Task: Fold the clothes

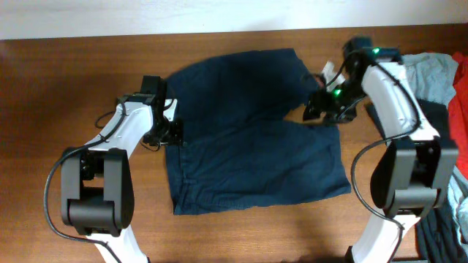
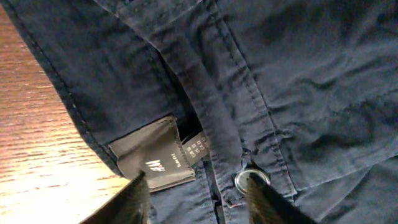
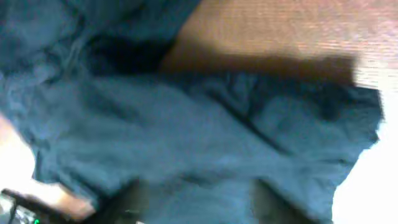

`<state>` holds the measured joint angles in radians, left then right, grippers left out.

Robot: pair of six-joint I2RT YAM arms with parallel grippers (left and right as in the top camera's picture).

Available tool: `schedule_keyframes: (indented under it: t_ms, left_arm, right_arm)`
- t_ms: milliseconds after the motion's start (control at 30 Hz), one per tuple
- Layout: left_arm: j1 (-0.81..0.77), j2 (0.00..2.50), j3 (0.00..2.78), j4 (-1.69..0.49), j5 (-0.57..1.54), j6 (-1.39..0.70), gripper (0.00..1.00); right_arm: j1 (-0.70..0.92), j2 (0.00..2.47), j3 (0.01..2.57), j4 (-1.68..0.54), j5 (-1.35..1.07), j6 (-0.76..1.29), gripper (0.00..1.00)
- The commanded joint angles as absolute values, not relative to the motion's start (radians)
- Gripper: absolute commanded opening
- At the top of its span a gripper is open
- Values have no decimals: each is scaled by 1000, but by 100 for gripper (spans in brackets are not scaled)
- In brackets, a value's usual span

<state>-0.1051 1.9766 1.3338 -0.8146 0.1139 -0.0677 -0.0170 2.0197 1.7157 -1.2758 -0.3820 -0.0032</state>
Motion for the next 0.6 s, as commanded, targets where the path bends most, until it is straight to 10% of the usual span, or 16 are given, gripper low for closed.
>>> schedule_keyframes:
  t_ms: [0, 567]
  left_arm:
    - [-102, 1952, 1352, -820, 84, -59, 53]
    - [-109, 1993, 1351, -708, 178, -51, 49]
  right_arm:
    - [0, 2020, 1602, -1196, -376, 39, 41]
    - [0, 2020, 1544, -1134, -395, 38, 47]
